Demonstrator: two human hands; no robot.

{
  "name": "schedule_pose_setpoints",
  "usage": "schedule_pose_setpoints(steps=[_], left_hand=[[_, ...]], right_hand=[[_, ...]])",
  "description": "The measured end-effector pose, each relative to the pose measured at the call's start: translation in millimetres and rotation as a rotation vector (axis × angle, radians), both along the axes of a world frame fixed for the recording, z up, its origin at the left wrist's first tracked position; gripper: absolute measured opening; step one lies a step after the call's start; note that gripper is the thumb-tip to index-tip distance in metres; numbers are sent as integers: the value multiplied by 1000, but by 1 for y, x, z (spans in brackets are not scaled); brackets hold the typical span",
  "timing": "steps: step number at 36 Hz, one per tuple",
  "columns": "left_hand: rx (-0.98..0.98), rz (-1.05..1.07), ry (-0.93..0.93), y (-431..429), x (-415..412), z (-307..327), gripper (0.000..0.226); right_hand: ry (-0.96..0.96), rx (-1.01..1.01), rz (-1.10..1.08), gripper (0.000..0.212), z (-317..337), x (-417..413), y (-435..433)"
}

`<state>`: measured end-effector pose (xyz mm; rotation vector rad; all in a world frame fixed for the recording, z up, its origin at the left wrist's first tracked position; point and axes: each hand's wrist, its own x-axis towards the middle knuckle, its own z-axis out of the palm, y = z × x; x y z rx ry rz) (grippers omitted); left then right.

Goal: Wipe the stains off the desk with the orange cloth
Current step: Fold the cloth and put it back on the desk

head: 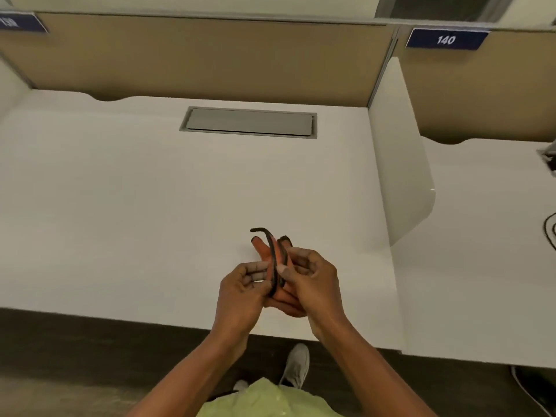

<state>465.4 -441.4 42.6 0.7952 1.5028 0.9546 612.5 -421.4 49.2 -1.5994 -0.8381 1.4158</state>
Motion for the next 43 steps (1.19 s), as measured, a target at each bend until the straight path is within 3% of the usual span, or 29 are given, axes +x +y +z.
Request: schedule_pose_setpoints(steps=[4, 9, 12, 18, 21, 27, 30, 37, 43], left_hand=[[-10, 84, -14, 12, 6, 2, 21], [-17, 139, 11, 20, 16, 8, 17], [-13, 133, 41, 24, 20, 12, 17], [26, 64, 85, 27, 17, 20, 16], [20, 57, 132, 30, 11, 24, 28], [-39, 142, 138, 37, -8, 28, 31], [-43, 240, 80, 44, -25, 35, 34], [34, 434, -103, 70, -88, 55, 30], [123, 428, -92, 105, -155, 67, 24]], right_hand=[[60, 10, 175, 39, 5, 17, 10], [-142, 104, 399, 64, 7, 30, 19], [-228, 169, 457, 65, 8, 34, 25], [-246, 225, 420, 41, 9, 37, 39], [-237, 281, 390, 35, 14, 33, 46], [-249, 329, 392, 45, 18, 22, 58], [-246, 327, 358, 36, 21, 19, 72], [-363, 300, 305, 54, 47, -3, 118], [-323, 245, 287, 38, 67, -58, 165]])
